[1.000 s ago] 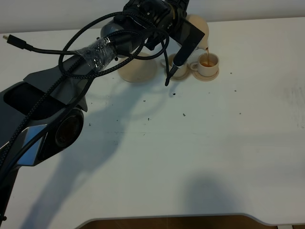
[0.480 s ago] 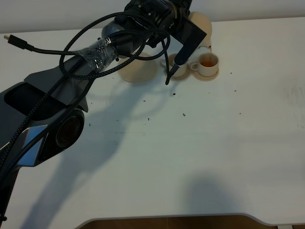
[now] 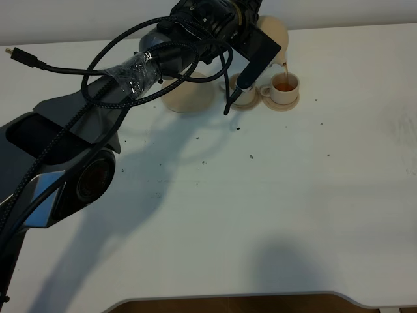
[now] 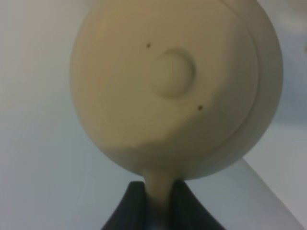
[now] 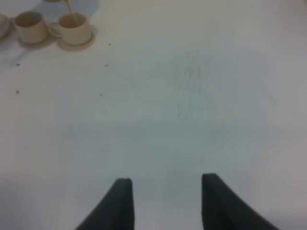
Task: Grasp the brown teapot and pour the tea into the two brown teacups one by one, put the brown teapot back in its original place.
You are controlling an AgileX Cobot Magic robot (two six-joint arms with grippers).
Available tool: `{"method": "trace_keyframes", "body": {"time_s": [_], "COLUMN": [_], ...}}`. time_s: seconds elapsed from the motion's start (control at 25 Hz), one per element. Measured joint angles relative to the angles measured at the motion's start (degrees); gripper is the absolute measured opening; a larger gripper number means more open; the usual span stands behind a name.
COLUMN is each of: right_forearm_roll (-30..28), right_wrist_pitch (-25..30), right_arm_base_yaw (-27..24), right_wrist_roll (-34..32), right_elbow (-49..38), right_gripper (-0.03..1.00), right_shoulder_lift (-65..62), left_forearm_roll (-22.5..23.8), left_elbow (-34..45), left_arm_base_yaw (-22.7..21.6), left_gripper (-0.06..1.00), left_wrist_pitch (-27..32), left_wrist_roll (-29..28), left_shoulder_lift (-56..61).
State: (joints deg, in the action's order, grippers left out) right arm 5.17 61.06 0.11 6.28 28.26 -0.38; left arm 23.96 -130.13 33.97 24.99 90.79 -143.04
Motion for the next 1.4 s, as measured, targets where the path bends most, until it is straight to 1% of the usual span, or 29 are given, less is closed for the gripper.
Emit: {"method": "trace_keyframes", "body": {"time_s": [0.16, 0.44, 0.92, 1.08, 1.4], "right_forearm_roll": [0.0, 0.04, 0.04, 0.04, 0.04], "right_wrist_pitch": [0.0, 0.0, 0.0, 0.0, 0.0], "right_arm_base_yaw": [0.0, 0.0, 0.0, 0.0, 0.0], "right_wrist_roll": [0.0, 0.0, 0.0, 0.0, 0.0], "right_elbow": [0.0, 0.0, 0.0, 0.0, 0.0], "right_gripper": [0.36, 0.36, 0.36, 0.36, 0.36], "right_shoulder_lift": [0.0, 0.0, 0.0, 0.0, 0.0], "left_forearm_roll": [1.89, 2.07, 2.43, 4.05, 5.07], "left_elbow": [0.0, 0.0, 0.0, 0.0, 0.0], "left_arm_base_yaw": [0.05, 0.3, 0.3, 0.3, 0.3], "left_gripper": [0.11, 0.11, 0.11, 0.11, 0.11], "left_wrist_pitch": [-0.91, -2.62, -2.67, -2.67, -2.67], "left_wrist_roll": [0.0, 0.0, 1.11, 1.2, 2.05], "left_shoulder_lift": [-0.47, -0.74, -0.77, -0.77, -0.77]}}
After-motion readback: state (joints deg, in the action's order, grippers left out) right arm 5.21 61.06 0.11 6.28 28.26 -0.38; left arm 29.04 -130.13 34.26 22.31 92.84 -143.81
